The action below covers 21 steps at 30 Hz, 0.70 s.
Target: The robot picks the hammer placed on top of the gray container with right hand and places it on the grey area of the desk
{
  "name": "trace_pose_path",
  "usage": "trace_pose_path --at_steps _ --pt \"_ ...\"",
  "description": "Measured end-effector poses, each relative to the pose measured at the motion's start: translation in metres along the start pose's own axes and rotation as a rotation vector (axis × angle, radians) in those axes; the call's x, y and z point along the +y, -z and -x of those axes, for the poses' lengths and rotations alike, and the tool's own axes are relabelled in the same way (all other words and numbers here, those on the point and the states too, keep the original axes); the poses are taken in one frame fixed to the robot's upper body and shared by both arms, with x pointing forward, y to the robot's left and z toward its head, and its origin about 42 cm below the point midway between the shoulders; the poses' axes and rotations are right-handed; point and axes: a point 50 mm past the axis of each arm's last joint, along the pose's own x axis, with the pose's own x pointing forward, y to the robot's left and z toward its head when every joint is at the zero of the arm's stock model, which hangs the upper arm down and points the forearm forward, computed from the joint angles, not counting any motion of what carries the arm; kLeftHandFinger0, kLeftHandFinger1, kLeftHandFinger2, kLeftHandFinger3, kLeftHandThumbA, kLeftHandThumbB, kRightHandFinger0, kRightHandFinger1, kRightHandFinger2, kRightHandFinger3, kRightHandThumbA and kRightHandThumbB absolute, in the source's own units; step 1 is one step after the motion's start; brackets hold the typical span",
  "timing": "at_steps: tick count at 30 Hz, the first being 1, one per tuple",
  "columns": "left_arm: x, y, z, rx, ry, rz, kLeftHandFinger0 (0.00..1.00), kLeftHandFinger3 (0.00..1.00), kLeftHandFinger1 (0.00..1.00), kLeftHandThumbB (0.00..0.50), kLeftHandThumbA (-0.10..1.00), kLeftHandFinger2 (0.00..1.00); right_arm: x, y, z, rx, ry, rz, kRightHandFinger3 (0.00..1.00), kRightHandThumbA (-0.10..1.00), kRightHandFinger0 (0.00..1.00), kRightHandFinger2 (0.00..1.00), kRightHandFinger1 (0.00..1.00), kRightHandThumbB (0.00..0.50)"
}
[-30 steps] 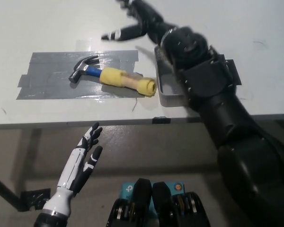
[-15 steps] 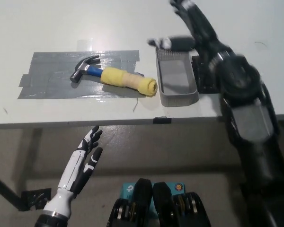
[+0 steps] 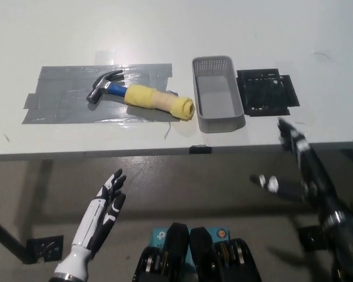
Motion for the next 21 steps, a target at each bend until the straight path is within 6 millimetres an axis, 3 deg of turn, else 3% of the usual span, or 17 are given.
trace_pose_path --at_steps 1,5,7,9,11,16,21 --pt "-0.001 0.002 0.002 0.008 0.001 0.001 1.0 1.0 1.0 0.101 0.97 1.0 0.001 0.002 0.014 0.001 0.005 -0.01 1.0 1.0 1.0 1.0 1.0 0.305" --pt "-0.002 0.008 0.01 0.029 0.0 0.005 1.0 1.0 1.0 0.107 0.98 1.0 0.009 -0.002 0.059 -0.05 0.028 -0.053 1.0 1.0 1.0 1.0 1.0 0.231" --pt "-0.003 0.009 0.012 0.034 -0.001 0.006 1.0 1.0 1.0 0.115 0.98 1.0 0.015 -0.001 0.067 -0.069 0.035 -0.074 1.0 1.0 1.0 1.0 1.0 0.253" --pt "-0.003 0.008 0.011 0.03 -0.002 0.008 1.0 1.0 1.0 0.109 0.98 1.0 0.02 0.002 0.069 -0.079 0.04 -0.099 1.0 1.0 1.0 1.0 1.0 0.235" --pt "-0.003 0.008 0.011 0.026 -0.004 0.009 1.0 1.0 1.0 0.101 0.97 1.0 0.027 0.009 0.067 -0.079 0.036 -0.116 1.0 1.0 1.0 1.0 1.0 0.254" --pt "-0.001 0.005 0.008 0.005 -0.021 0.012 1.0 1.0 1.0 0.104 0.97 1.0 0.04 0.036 0.057 -0.04 0.006 -0.135 1.0 1.0 1.0 1.0 1.0 0.199" --pt "0.003 -0.002 -0.001 -0.023 -0.031 0.01 1.0 1.0 1.0 0.116 0.98 1.0 0.038 0.035 0.047 -0.073 0.006 -0.131 1.0 1.0 1.0 1.0 1.0 0.192"
